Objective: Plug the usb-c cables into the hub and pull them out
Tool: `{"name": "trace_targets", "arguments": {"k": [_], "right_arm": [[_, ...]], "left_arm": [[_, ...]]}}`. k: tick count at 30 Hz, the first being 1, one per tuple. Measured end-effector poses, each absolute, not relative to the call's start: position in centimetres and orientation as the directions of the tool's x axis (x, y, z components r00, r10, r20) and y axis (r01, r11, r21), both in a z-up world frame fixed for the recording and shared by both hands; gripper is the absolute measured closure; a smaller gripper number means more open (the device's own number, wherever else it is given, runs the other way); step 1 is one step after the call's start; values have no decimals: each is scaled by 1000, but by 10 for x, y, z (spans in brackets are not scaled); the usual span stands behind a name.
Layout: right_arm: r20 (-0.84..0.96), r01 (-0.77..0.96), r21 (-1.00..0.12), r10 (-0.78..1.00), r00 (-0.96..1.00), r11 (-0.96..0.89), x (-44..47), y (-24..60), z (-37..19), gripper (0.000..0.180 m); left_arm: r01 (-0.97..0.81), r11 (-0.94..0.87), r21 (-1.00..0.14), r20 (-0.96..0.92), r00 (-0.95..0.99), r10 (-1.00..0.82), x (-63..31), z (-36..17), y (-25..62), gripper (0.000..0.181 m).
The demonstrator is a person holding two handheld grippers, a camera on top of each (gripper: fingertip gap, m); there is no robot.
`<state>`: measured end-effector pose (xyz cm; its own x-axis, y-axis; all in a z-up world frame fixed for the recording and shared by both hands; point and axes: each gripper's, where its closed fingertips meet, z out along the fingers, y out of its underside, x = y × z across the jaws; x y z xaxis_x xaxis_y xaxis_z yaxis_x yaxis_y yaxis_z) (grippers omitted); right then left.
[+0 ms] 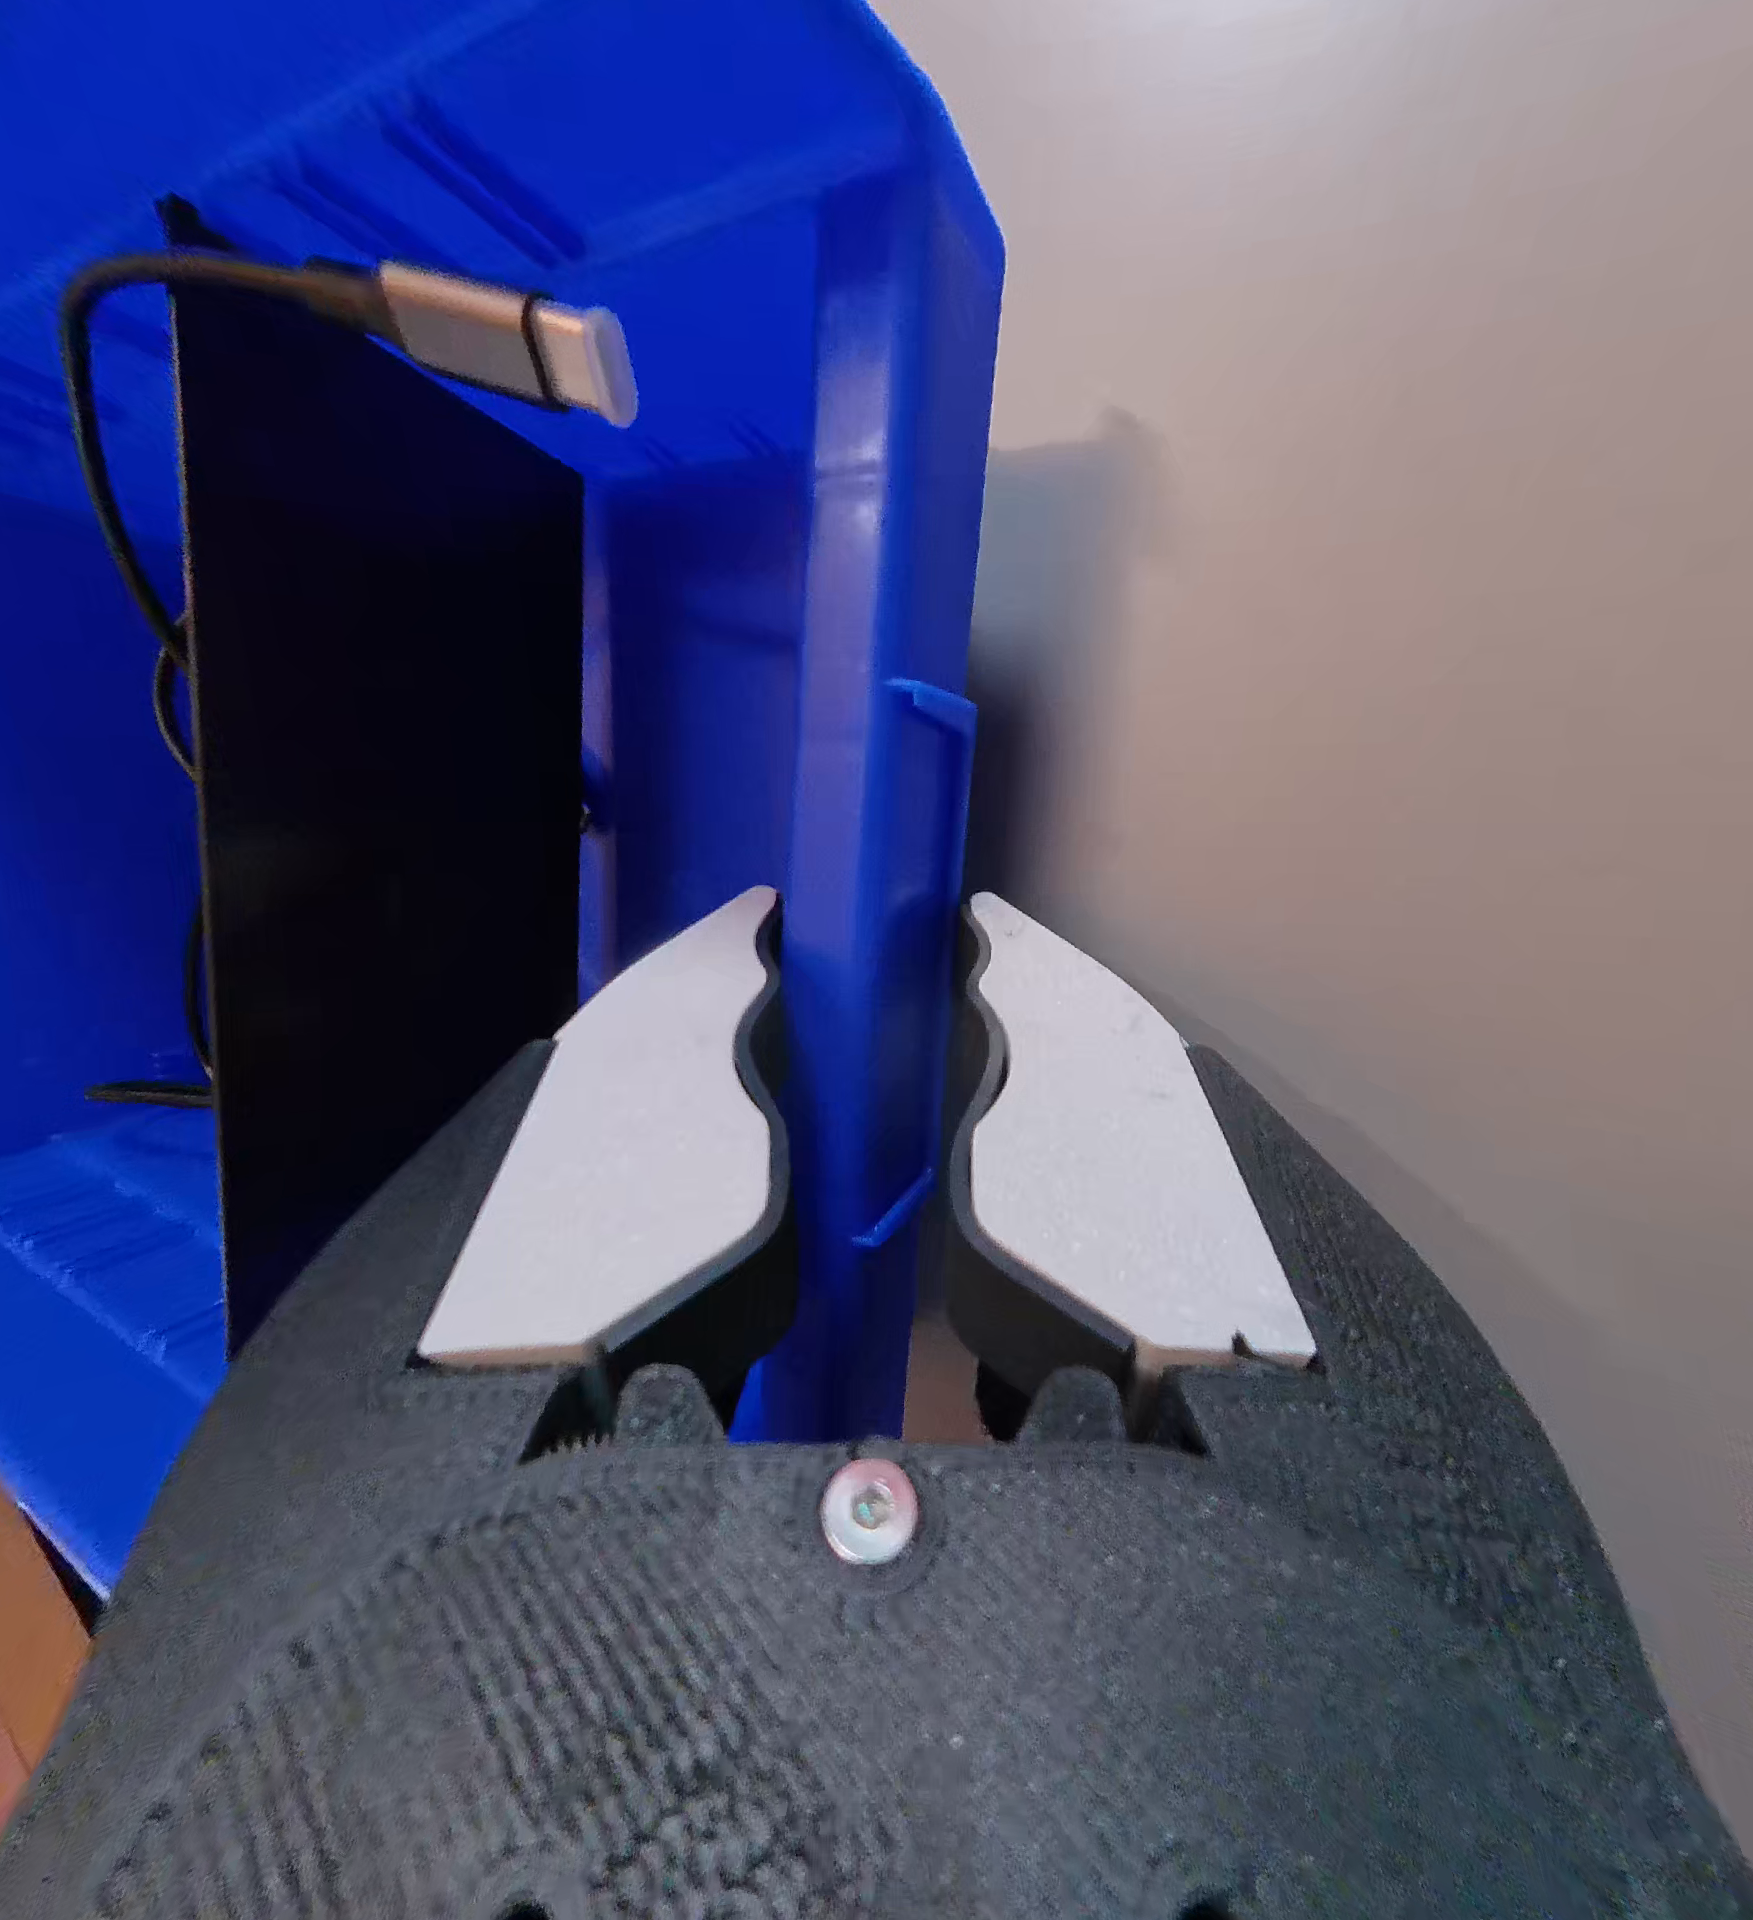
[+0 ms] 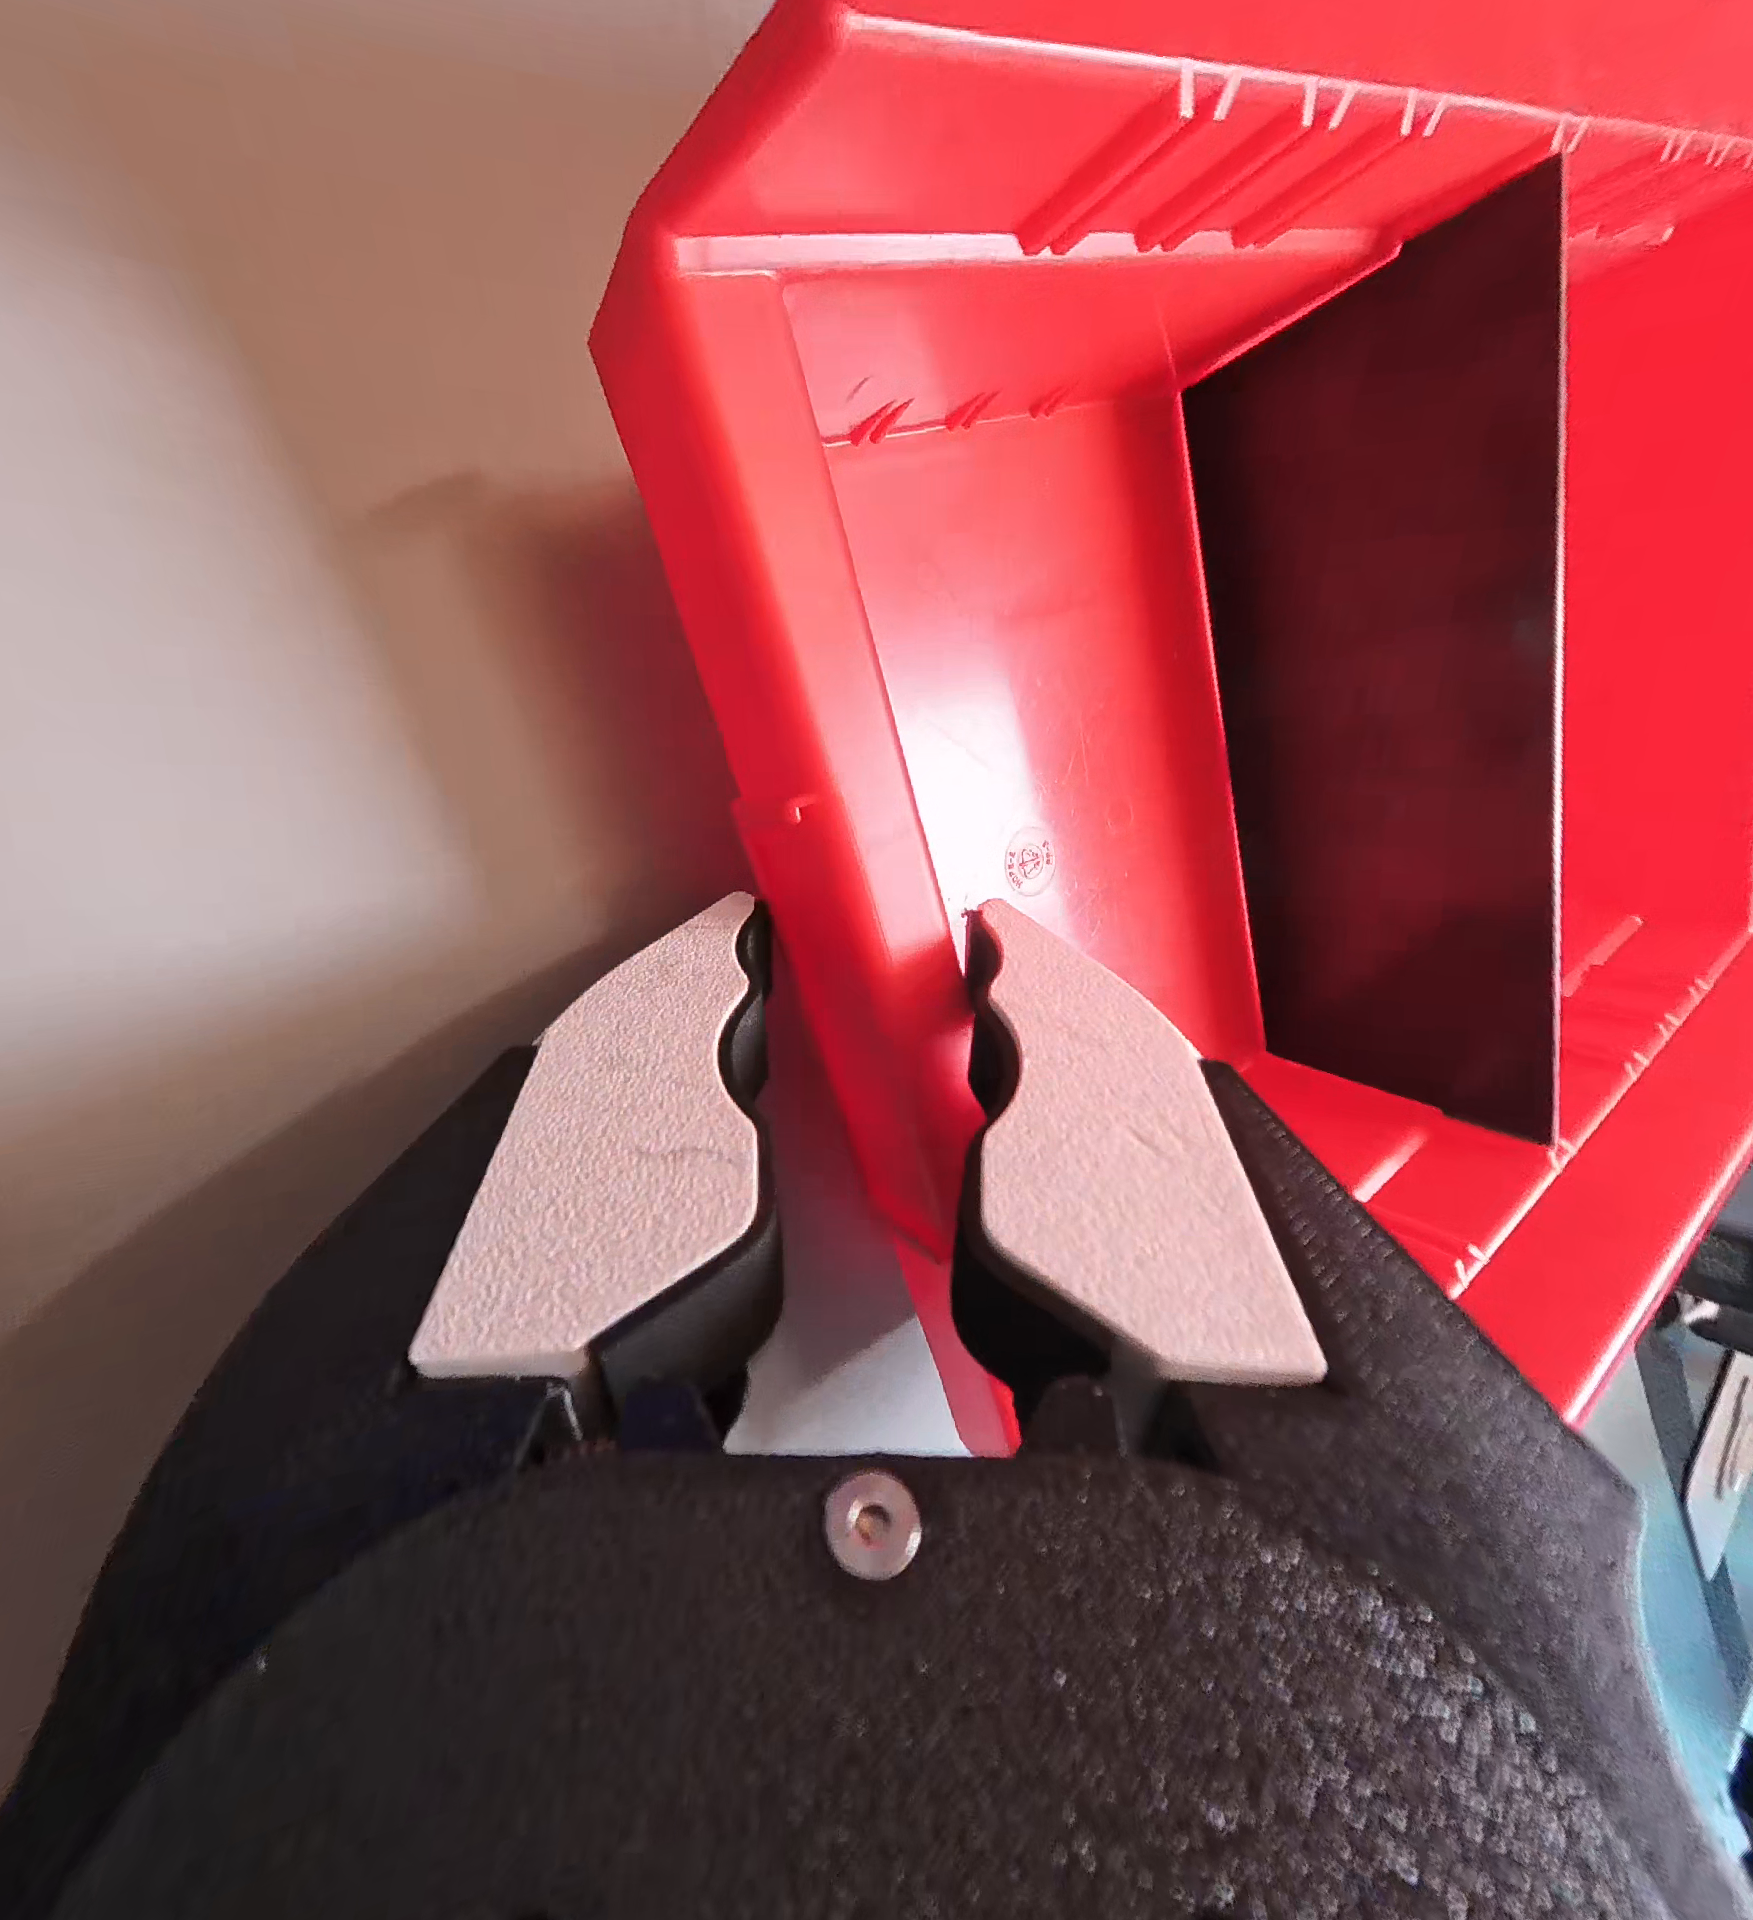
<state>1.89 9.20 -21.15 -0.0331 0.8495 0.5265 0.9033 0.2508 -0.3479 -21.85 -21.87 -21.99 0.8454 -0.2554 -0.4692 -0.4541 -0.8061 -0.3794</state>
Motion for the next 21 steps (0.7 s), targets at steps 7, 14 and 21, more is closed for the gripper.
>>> {"name": "trace_targets", "arguments": {"k": [7, 14, 21], "right_arm": [[537, 910, -350, 844, -1, 224, 21, 104, -211, 143], [541, 905, -357, 841, -4, 233, 29, 101, -211, 142], [544, 906, -365, 839, 19, 216, 34, 106, -211, 141]], "left_arm": [[-435, -815, -383, -465, 853, -237, -245, -220, -203, 151], [-422, -823, -380, -454, 861, -231, -247, -220, -202, 150], [-396, -837, -376, -433, 874, -220, -248, -221, -204, 150]]}}
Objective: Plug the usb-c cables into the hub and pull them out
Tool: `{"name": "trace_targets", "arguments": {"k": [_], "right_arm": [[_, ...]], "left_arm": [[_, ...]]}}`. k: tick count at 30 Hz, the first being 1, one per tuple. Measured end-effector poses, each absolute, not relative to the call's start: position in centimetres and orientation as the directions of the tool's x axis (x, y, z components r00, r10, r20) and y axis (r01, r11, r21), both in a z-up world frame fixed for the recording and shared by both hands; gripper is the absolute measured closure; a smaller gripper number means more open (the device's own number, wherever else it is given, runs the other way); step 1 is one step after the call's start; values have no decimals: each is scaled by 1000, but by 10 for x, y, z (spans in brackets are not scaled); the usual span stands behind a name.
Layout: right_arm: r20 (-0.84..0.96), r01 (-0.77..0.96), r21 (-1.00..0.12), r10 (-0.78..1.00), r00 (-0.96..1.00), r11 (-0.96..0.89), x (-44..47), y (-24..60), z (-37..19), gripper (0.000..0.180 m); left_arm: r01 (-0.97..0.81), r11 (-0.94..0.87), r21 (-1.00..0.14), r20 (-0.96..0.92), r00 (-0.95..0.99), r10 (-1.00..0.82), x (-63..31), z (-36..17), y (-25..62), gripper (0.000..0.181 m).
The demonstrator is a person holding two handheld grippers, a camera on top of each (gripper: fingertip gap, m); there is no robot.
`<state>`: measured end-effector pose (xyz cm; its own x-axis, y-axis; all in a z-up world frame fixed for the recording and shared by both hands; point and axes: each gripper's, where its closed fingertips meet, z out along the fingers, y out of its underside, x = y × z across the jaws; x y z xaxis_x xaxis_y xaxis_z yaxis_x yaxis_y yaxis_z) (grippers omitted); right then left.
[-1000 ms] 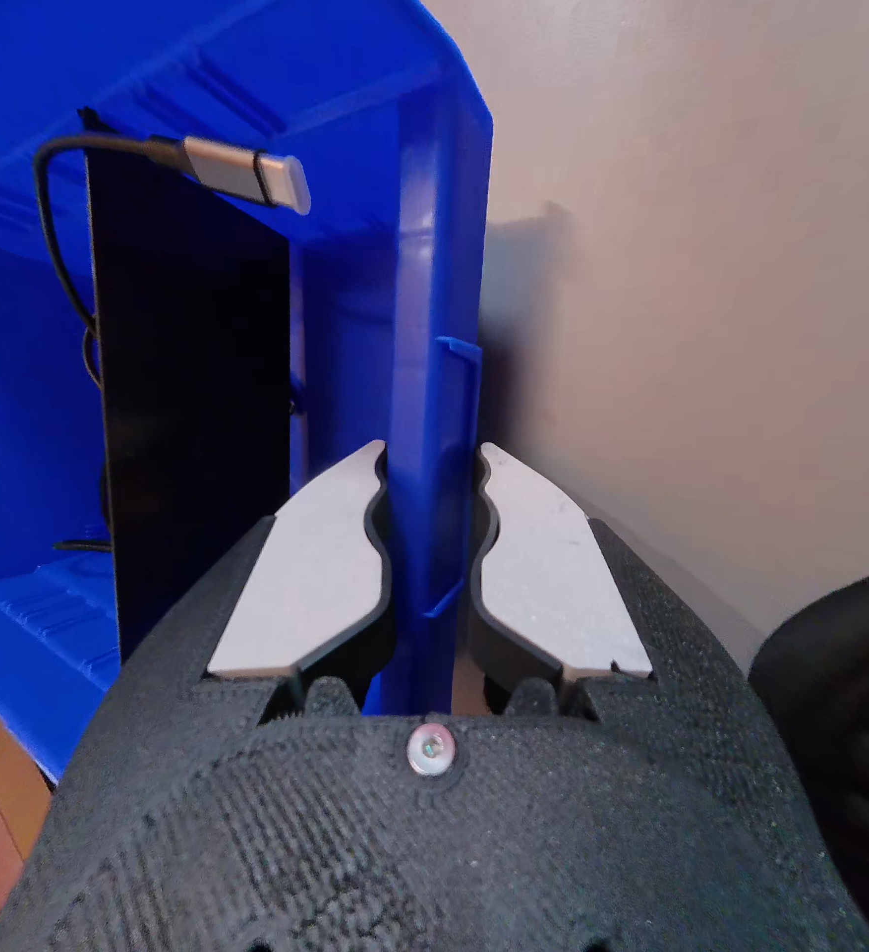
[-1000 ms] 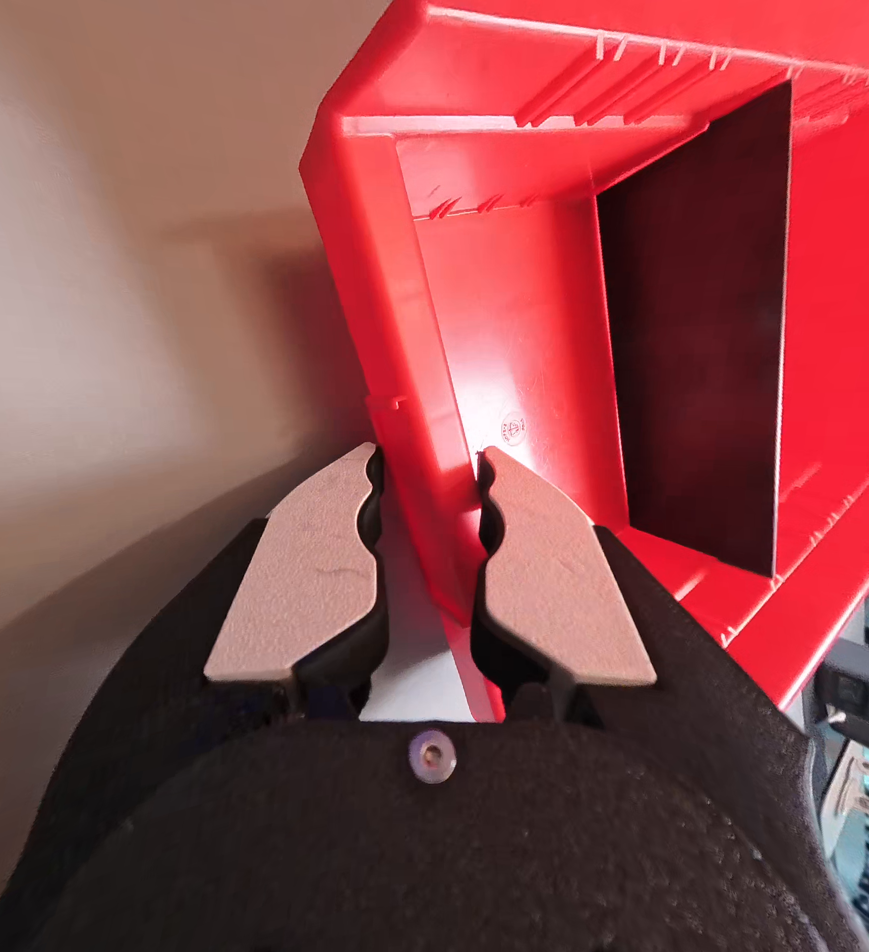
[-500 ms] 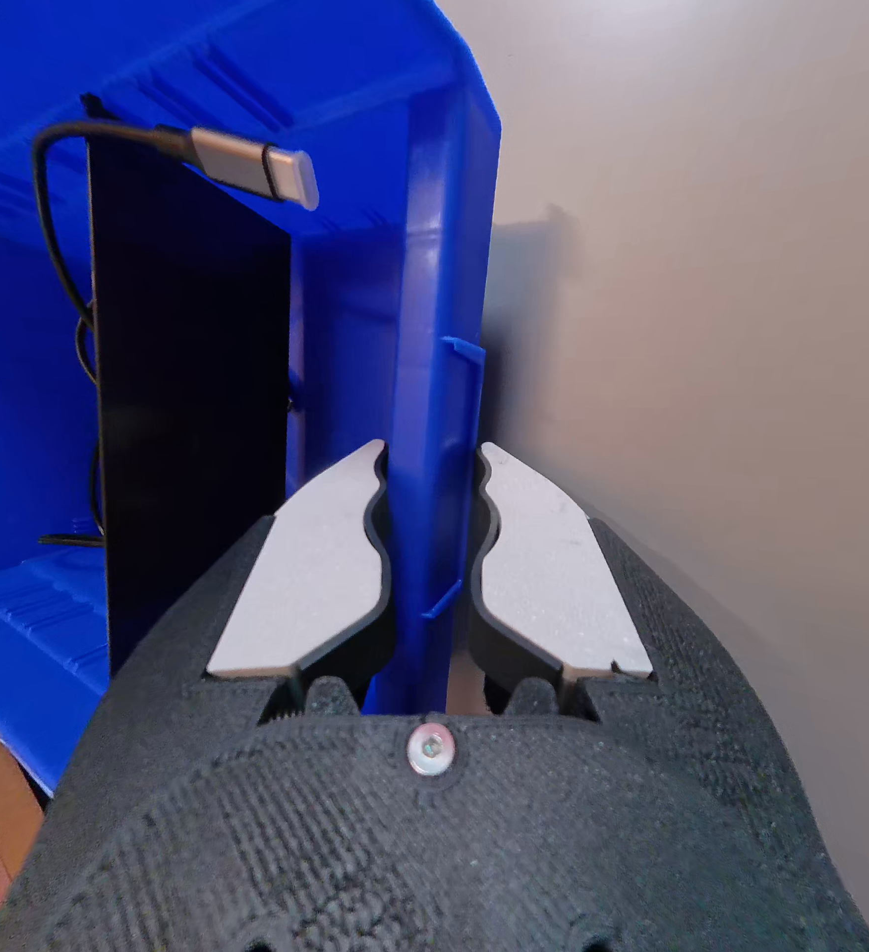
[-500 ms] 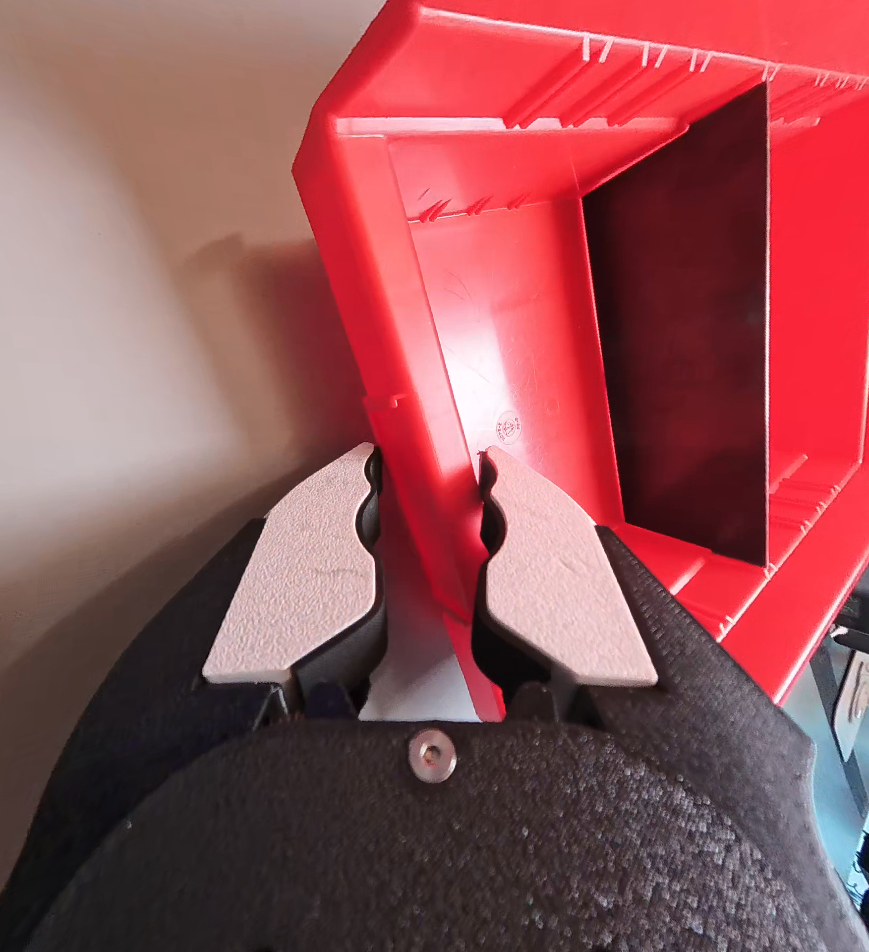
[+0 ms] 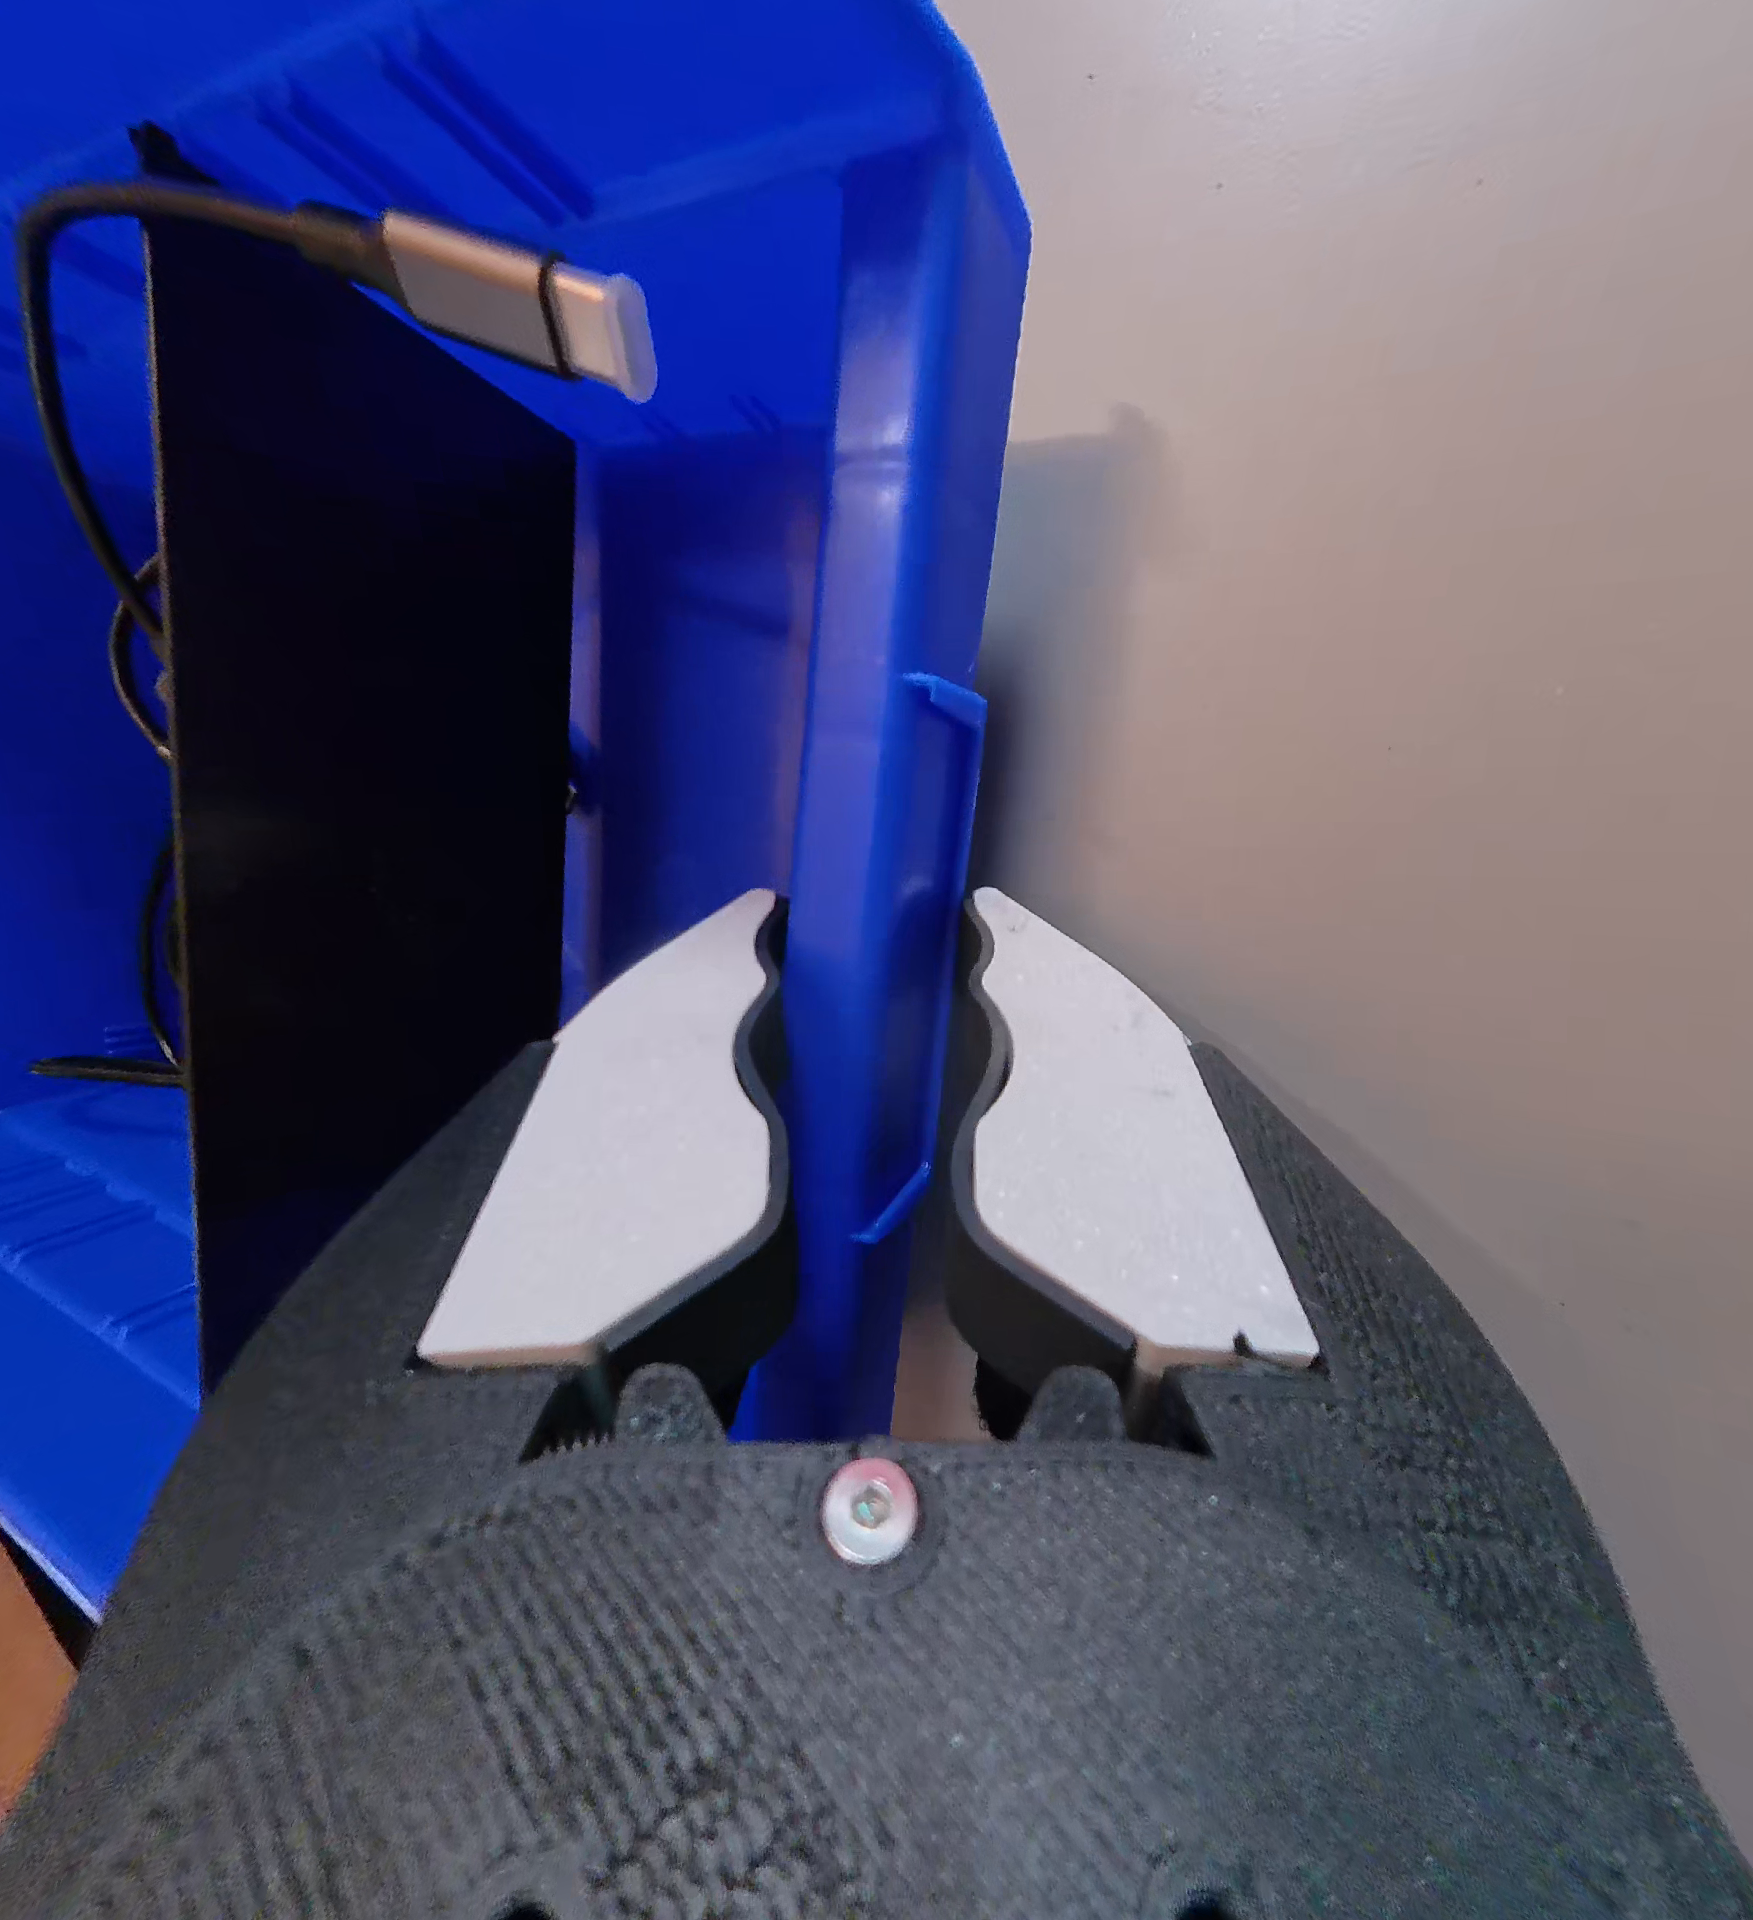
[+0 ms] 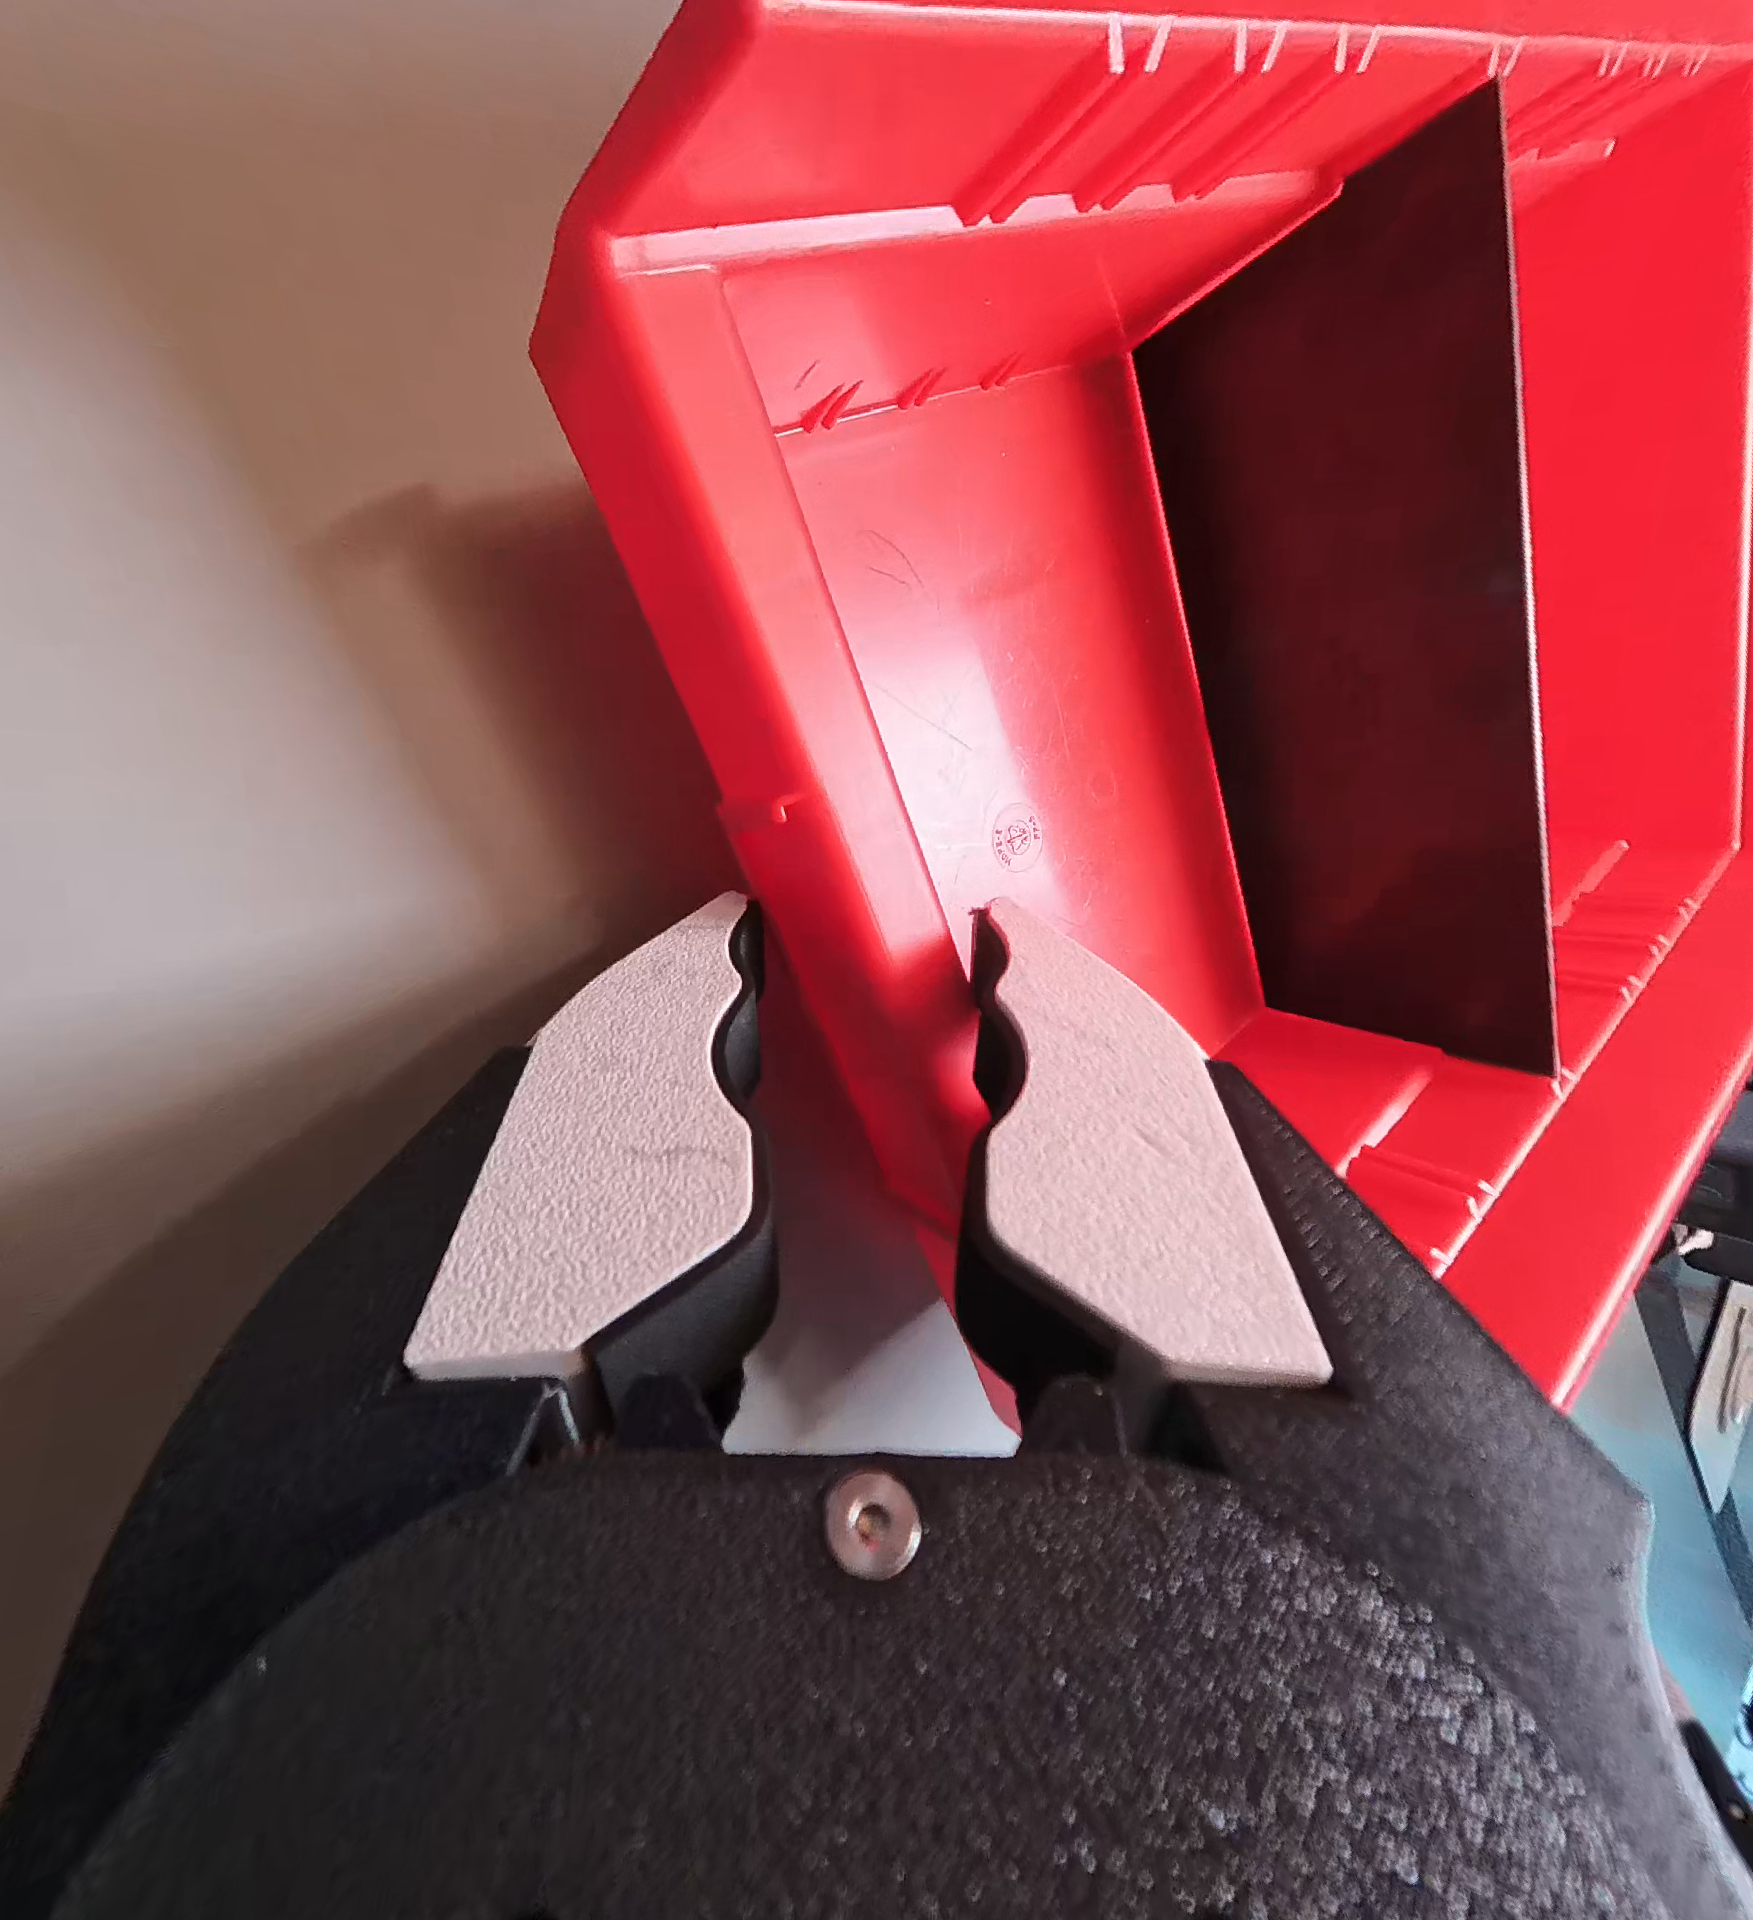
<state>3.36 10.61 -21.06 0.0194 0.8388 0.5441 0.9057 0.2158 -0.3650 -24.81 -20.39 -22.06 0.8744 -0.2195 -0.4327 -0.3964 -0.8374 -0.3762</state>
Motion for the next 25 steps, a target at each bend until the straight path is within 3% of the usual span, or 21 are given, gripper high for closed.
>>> {"name": "trace_targets", "arguments": {"k": [16, 19, 25], "right_arm": [[531, 909, -379, 845, 58, 176, 60, 118, -209, 139], [444, 820, -533, 894, 64, 206, 44, 94, -187, 130], [263, 421, -878, 965, 28, 227, 3, 35, -118, 136]], "left_arm": [[-342, -854, -392, -417, 894, -166, -259, -220, -219, 150], [-304, -827, -473, -392, 913, -112, -254, -207, -216, 135], [-151, -666, -730, -267, 961, 75, -275, -122, -201, 143]]}}
